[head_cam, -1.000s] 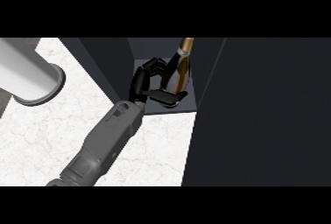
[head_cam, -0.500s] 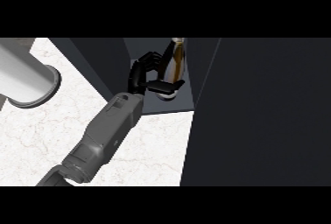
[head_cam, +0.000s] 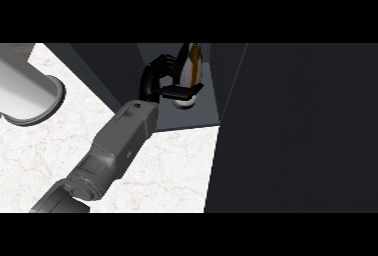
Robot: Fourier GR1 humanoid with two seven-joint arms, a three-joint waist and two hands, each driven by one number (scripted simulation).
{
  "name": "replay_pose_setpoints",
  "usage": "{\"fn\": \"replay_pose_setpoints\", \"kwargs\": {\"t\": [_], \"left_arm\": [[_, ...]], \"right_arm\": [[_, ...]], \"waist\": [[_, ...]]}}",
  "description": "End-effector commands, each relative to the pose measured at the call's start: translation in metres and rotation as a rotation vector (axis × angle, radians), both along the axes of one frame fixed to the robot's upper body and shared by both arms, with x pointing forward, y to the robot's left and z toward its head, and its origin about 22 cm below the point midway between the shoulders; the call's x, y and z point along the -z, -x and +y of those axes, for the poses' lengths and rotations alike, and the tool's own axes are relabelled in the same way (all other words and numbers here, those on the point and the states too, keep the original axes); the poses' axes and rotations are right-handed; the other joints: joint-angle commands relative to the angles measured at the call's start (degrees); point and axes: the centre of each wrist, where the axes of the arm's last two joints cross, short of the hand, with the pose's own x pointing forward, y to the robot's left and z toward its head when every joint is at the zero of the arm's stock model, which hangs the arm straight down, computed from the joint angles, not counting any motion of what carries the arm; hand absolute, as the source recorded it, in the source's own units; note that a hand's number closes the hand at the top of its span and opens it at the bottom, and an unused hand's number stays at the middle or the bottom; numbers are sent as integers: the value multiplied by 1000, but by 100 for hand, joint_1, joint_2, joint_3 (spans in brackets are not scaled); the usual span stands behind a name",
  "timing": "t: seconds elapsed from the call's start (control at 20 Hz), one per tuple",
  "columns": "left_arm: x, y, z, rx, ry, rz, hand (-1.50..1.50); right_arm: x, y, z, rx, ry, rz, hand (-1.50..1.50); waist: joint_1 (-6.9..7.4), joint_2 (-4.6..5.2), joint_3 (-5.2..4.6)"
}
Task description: Pick up the wine, place it into the cabinet and close the cabinet
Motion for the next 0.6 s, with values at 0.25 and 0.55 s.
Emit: {"fn": "replay_pose_setpoints", "kwargs": {"t": [0.25,0.55], "left_arm": [[-30,-20,15,-52,-124,-51,-150],[-14,-15,29,-127,-198,-72,-150]], "right_arm": [[-26,22,-6,-76,-74,-3,-150],[-18,20,-1,-82,-80,-9,-150]], "waist": [[-59,18,-5],[-158,76,-9]]}}
